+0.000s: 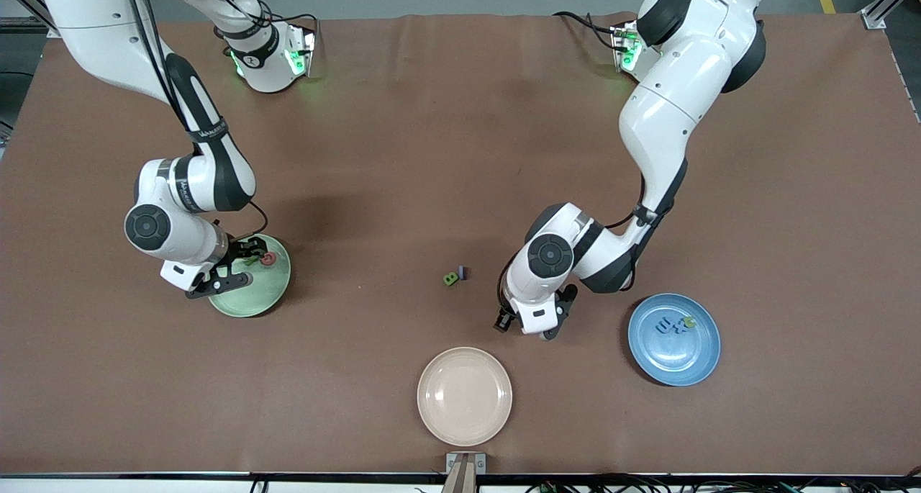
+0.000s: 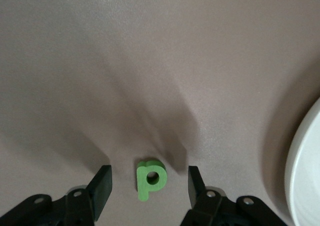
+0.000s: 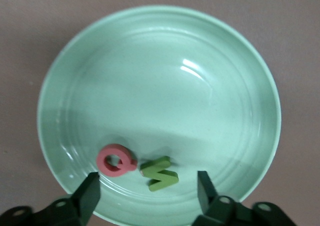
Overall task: Sort upper and lower case letters into plates
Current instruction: 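Grasp the blue c with the right gripper while the left gripper carries p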
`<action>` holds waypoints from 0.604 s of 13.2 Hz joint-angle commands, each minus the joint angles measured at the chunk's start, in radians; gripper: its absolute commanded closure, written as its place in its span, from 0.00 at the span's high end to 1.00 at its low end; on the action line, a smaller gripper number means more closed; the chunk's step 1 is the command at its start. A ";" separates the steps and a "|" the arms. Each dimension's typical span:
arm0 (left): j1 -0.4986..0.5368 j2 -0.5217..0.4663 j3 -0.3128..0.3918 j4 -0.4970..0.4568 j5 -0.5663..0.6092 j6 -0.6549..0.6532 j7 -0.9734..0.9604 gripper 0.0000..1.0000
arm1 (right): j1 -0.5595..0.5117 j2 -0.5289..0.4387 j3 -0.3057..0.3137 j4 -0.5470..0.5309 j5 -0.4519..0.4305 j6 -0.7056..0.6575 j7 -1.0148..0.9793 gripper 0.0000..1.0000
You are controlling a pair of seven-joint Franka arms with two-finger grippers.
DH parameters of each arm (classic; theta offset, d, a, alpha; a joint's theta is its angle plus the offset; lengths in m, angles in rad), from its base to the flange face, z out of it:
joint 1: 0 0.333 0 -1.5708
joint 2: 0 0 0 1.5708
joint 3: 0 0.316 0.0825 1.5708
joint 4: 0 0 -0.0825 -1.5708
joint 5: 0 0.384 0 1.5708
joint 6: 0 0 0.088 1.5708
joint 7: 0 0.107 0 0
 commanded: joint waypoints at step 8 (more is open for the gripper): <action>-0.025 0.046 0.020 0.036 -0.015 0.000 -0.014 0.19 | 0.340 0.138 0.031 0.383 0.117 -0.112 0.737 1.00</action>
